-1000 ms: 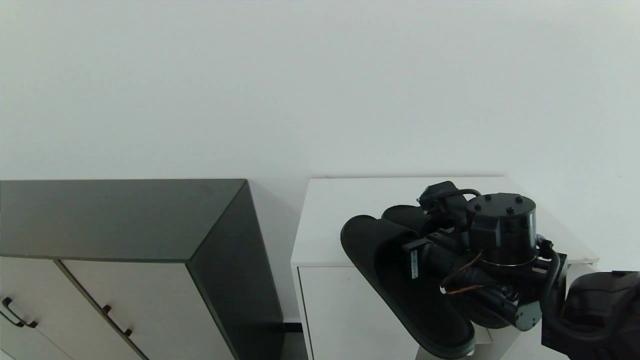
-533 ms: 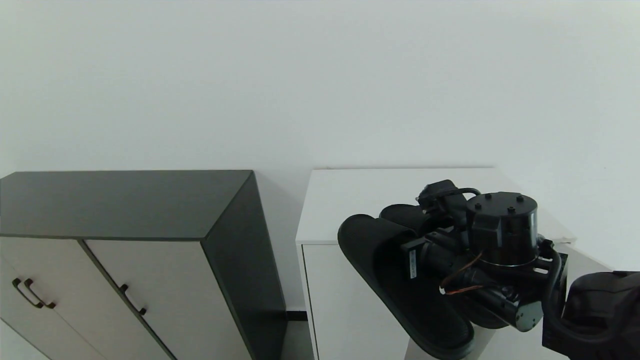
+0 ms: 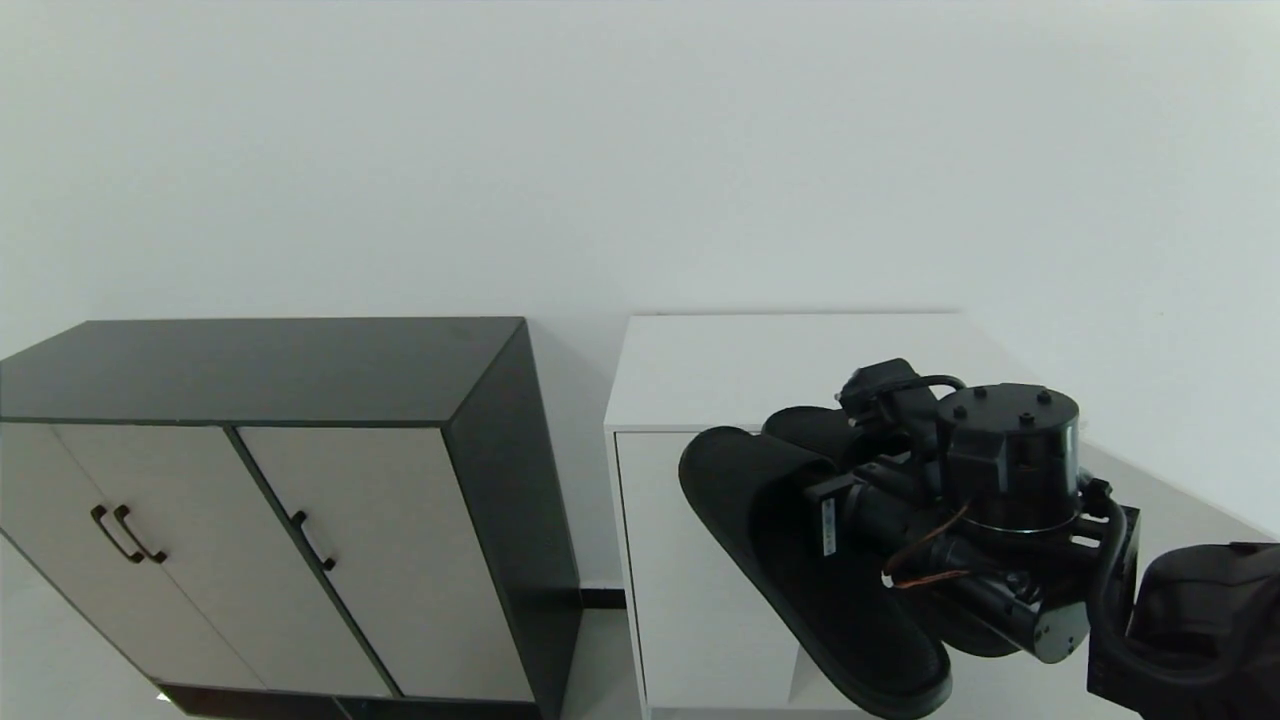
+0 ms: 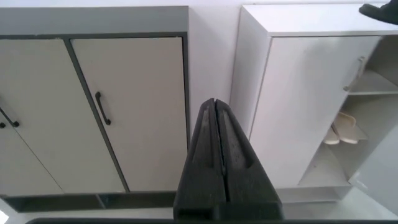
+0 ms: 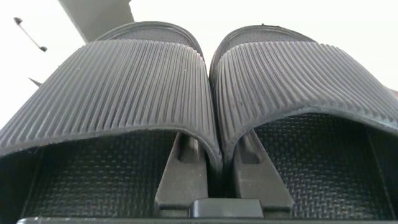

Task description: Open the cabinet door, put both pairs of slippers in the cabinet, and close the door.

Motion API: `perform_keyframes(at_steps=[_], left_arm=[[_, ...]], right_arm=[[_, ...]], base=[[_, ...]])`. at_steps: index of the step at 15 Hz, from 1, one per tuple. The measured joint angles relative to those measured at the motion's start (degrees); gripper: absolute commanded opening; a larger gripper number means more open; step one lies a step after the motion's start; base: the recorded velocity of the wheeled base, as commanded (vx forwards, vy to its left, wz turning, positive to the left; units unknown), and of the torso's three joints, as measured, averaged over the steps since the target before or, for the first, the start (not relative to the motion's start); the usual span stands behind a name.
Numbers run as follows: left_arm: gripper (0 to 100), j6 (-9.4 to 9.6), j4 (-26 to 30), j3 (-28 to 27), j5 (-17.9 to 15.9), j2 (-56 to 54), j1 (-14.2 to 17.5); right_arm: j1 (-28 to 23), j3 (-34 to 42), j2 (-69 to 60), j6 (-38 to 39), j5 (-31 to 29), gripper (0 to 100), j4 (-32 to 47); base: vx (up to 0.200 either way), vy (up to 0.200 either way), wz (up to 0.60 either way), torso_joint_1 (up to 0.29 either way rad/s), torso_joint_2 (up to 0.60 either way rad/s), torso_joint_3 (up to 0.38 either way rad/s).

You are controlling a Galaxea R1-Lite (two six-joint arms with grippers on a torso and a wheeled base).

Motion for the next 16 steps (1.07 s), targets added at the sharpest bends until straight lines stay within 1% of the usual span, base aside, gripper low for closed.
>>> perform_keyframes(at_steps=[7, 16], left_arm=[[0, 0.0, 0.0, 0.0, 0.0, 0.0, 0.0], [0, 0.0, 0.0, 0.0, 0.0, 0.0, 0.0]], right_arm=[[0.0, -0.1, 2.0, -0.3, -0.1, 0, -3.5], [0.1, 0.2, 2.6, -0.3, -0.1, 0, -3.6]], base=[[0.0, 0.0, 0.0, 0.0, 0.0, 0.0], [0.0, -0.2, 0.0, 0.003, 0.0, 0.001]])
